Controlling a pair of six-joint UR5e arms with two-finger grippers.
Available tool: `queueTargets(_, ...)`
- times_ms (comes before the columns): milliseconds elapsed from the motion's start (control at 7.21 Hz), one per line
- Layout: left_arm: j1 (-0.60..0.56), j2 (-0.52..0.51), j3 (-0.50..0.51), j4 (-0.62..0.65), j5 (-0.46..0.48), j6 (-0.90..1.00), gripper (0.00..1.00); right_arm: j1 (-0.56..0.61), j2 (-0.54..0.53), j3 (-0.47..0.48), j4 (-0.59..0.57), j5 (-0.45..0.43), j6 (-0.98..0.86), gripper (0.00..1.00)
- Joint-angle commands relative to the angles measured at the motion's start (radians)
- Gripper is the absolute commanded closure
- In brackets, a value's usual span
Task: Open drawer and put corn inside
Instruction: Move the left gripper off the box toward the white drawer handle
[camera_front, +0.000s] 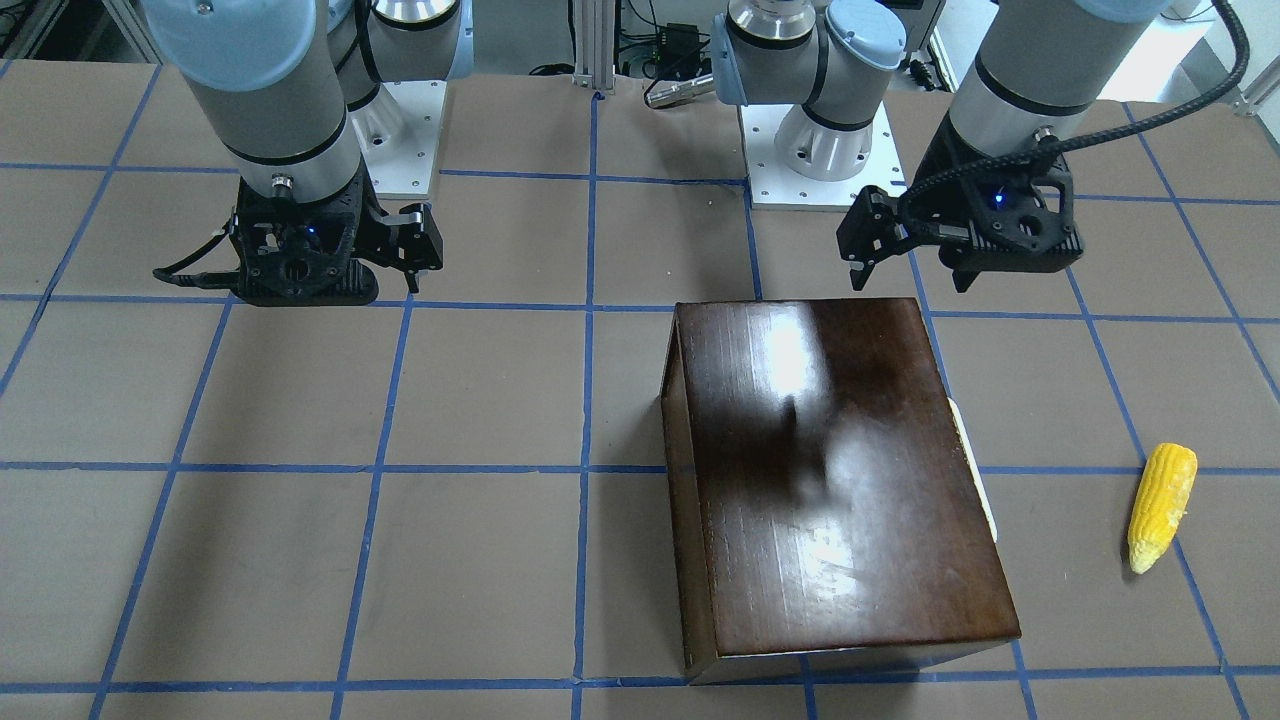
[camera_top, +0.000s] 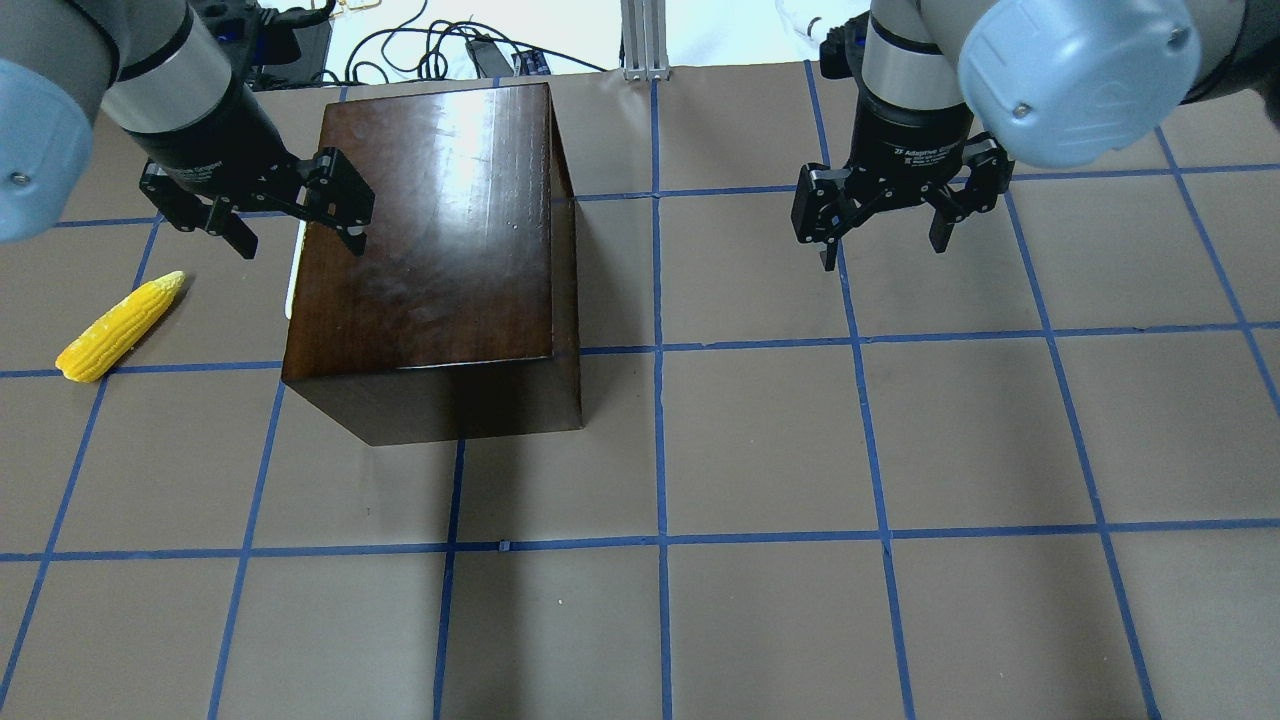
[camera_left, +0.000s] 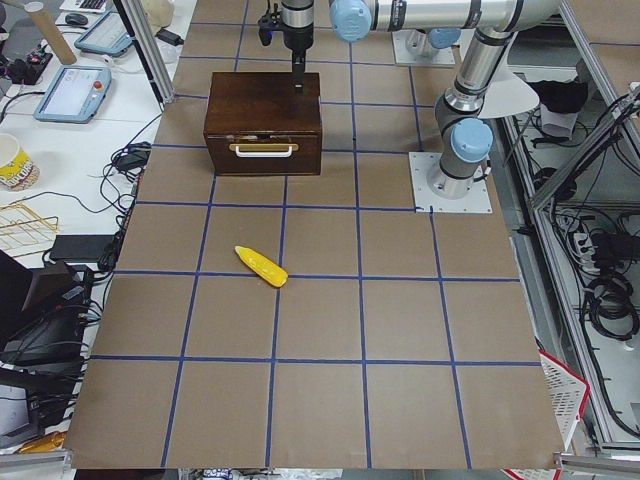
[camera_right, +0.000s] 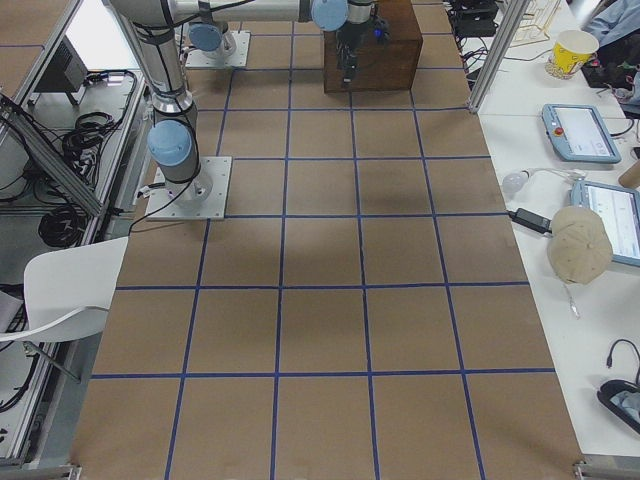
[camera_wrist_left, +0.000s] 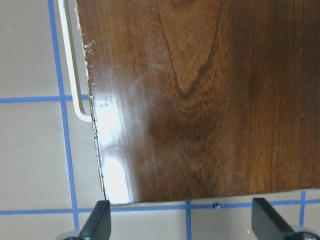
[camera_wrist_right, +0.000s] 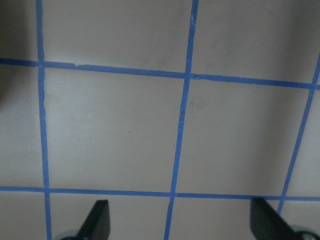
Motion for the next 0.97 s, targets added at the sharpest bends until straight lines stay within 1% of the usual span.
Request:
queueTargets(0, 0.085, -0.018, 0.002, 0.023, -0.004, 0.004, 0.0, 0.0, 0.0, 0.0, 0.0, 0.0, 0.0, 0.0)
queueTargets(277, 0.136, -0.03, 0.022, 0.034, -0.01, 0.03, 0.0, 0.0, 0.0, 0.0, 0.0, 0.0, 0.0, 0.0)
queueTargets(694, 0.271, -0.068, 0.035, 0.032, -0.022, 0.226, 0.0, 0.0, 0.0, 0.0, 0.0, 0.0, 0.0, 0.0)
queueTargets(832, 0.298, -0.088, 0.036, 0.037, -0.059, 0.277, 0.0, 0.0, 0.0, 0.0, 0.0, 0.0, 0.0, 0.0)
